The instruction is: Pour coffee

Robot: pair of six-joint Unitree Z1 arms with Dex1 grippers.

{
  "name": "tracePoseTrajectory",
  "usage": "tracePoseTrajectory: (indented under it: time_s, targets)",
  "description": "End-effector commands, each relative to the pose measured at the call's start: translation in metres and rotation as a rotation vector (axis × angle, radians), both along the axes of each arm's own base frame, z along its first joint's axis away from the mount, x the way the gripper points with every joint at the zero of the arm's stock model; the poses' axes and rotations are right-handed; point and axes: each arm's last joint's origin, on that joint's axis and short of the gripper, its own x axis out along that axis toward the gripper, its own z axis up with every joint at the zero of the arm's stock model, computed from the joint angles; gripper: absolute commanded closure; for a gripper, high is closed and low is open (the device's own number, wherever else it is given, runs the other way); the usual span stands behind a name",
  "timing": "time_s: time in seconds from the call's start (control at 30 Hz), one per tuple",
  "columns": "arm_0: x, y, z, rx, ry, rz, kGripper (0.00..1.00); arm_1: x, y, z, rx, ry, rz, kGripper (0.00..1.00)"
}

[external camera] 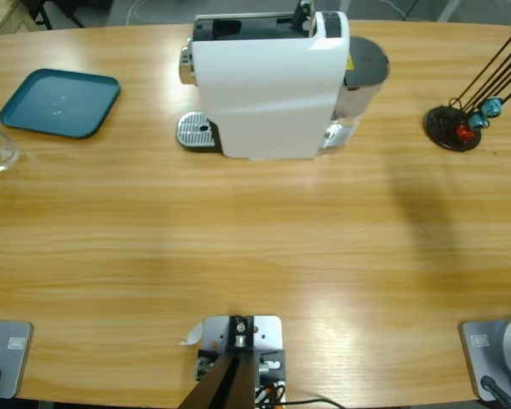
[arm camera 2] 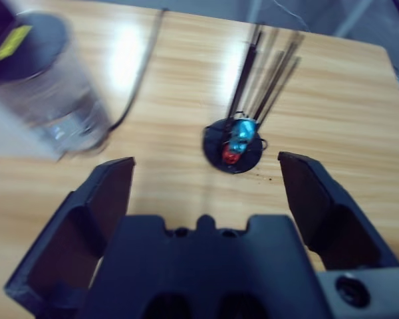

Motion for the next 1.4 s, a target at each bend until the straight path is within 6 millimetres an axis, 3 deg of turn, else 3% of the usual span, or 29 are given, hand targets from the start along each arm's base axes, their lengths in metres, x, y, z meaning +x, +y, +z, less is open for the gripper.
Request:
tracePoseTrajectory:
  time_s: [0.03, 0.1, 0.27, 0.6, 0.67, 0.73, 0.87, 1.03, 1.17, 1.4]
  targets:
    - [-0.068, 0.089, -0.039, 0.256, -0.050, -0.014, 0.000, 0.059, -0.001, -0.069, 0.010, 0.135, -0.164, 0.205]
    - [-0.074, 0.100, -0.043, 0.240, -0.038, 0.006, 0.000, 0.065, -0.002, -0.082, 0.015, 0.140, -0.182, 0.281]
    - [-0.070, 0.095, -0.051, 0.256, 0.003, 0.045, 0.000, 0.081, -0.012, -0.099, 0.050, 0.142, -0.233, 0.400]
    - [-0.065, 0.088, -0.058, 0.259, 0.051, 0.088, 0.000, 0.101, -0.019, -0.110, 0.075, 0.141, -0.247, 0.414]
    - [-0.065, 0.088, -0.059, 0.258, 0.055, 0.092, 0.000, 0.103, -0.021, -0.110, 0.078, 0.132, -0.250, 0.533]
    - [-0.065, 0.088, -0.061, 0.260, 0.061, 0.095, 0.000, 0.104, -0.021, -0.111, 0.080, 0.129, -0.245, 0.539]
    - [-0.066, 0.090, -0.065, 0.253, 0.081, 0.113, 0.000, 0.104, -0.021, -0.110, 0.080, 0.113, -0.239, 0.747]
    - [-0.066, 0.091, -0.067, 0.243, 0.089, 0.121, 0.000, 0.106, -0.022, -0.111, 0.082, 0.107, -0.240, 0.763]
    - [-0.066, 0.089, -0.066, 0.238, 0.089, 0.118, 0.000, 0.106, -0.023, -0.111, 0.086, 0.092, -0.237, 0.869]
    - [-0.064, 0.086, -0.069, 0.228, 0.096, 0.122, 0.000, 0.095, -0.024, -0.106, 0.098, 0.065, -0.228, 0.865]
